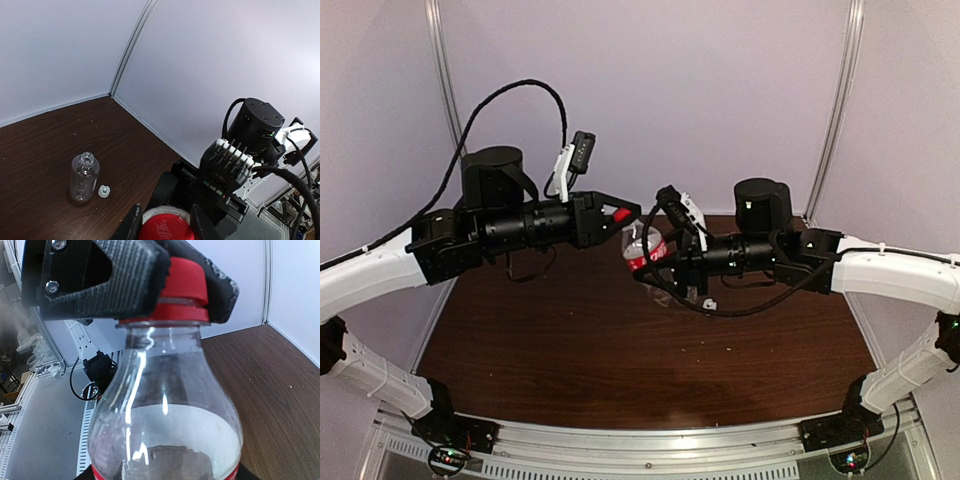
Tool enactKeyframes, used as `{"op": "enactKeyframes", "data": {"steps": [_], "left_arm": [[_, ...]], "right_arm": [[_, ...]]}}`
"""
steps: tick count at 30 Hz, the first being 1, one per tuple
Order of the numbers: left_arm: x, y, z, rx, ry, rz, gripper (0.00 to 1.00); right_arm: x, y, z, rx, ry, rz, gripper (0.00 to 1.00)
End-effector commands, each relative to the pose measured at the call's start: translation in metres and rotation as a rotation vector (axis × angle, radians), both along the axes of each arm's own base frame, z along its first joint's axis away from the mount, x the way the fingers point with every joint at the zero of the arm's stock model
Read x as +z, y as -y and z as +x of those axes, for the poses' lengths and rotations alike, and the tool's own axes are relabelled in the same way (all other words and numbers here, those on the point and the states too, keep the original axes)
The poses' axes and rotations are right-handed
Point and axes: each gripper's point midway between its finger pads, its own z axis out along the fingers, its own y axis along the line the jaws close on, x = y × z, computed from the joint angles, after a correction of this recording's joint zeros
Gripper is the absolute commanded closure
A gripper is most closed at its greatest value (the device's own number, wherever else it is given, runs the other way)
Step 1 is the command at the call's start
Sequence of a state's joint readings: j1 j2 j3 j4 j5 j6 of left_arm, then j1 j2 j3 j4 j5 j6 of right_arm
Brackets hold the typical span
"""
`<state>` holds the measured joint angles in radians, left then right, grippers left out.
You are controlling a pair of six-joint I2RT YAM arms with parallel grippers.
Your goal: Unscrew the bottle caps
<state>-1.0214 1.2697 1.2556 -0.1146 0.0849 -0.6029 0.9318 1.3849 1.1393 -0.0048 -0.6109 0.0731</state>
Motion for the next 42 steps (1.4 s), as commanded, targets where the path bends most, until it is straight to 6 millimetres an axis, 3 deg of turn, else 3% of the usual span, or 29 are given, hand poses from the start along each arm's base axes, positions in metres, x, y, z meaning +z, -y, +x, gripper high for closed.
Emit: {"op": "enactKeyframes", "data": {"steps": [1,5,10,19,22,30,35,42], "left_arm": [[0.028,-0.006,0.001,0.013,0.109,-0.026,0.72],[0.035,-0.012,-0.008,-0.021,0.192,0.009,0.52],[0.041,-0.022,-0.027,-0.104,0.298,0.072,0.35],[0.05,-0.029,-0.078,-0.398,0.451,0.087,0.21],[0.054,-0.03,-0.087,-0.459,0.488,0.068,0.2],[0.056,-0.02,-0.087,-0.594,0.496,0.005,0.21],[0.053,-0.011,-0.086,-0.645,0.482,-0.017,0.28],[0.046,-0.004,-0.083,-0.689,0.439,-0.043,0.45]], "right_arm": [[0.004,0.006,0.008,-0.052,0.02,-0.004,0.7],[0.008,0.007,0.003,-0.025,0.026,0.01,0.69],[0.012,0.008,-0.007,0.031,0.024,0.027,0.68],[0.024,0.003,-0.043,0.256,-0.004,0.089,0.67],[0.026,0.001,-0.053,0.329,-0.033,0.1,0.67],[0.028,-0.001,-0.066,0.401,-0.066,0.11,0.67],[0.028,-0.002,-0.069,0.415,-0.072,0.113,0.67],[0.027,-0.002,-0.068,0.411,-0.072,0.113,0.67]]}}
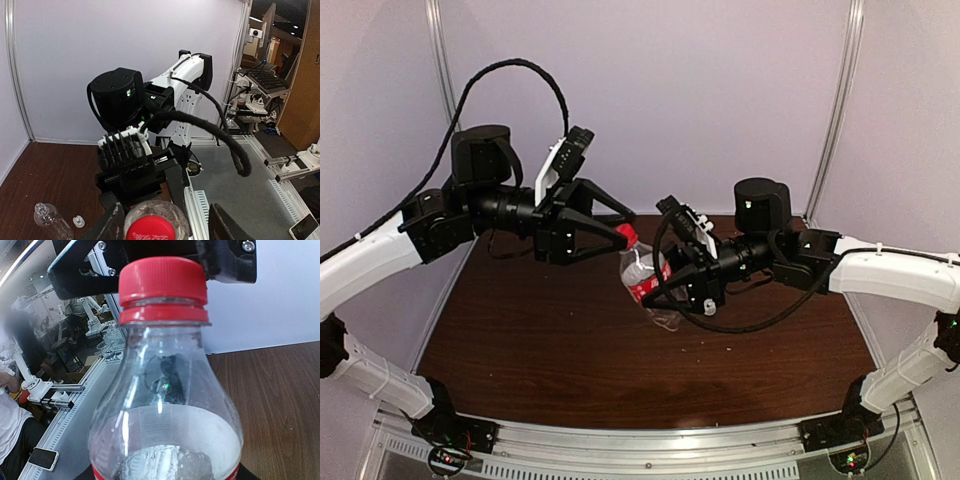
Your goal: Unscrew the bottle caps
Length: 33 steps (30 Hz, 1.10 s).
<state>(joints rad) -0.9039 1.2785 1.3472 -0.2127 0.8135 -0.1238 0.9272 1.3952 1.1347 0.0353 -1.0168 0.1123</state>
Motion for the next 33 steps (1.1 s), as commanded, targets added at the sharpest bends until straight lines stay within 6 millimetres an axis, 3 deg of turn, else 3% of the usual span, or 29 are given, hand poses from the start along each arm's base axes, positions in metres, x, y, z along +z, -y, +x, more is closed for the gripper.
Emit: {"op": "enactKeyframes", "data": {"steps": [1,6,12,21,28,33], "left_arm": [[0.021,-0.001,-0.004,-0.054,0.021,-0.076,0.47],[0.017,0.0,-0.003,-0.052,0.004,-0.076,0.53],[0.011,0.001,0.0,-0.038,-0.008,-0.071,0.5],[0.006,0.004,0.002,-0.042,-0.023,-0.074,0.52],[0.004,0.004,0.002,-0.048,-0.036,-0.076,0.63],[0.006,0.004,0.01,0.013,-0.063,-0.08,0.79]], "right_arm": [[0.015,-0.003,-0.004,0.024,0.021,0.044,0.67],[0.016,-0.002,-0.002,0.01,0.026,0.044,0.67],[0.019,-0.001,-0.002,0.0,0.034,0.052,0.67],[0.021,0.001,-0.002,-0.005,0.039,0.058,0.68],[0.019,0.0,0.001,-0.023,0.042,0.055,0.68],[0.013,0.0,0.018,-0.123,0.058,0.026,0.68]]}}
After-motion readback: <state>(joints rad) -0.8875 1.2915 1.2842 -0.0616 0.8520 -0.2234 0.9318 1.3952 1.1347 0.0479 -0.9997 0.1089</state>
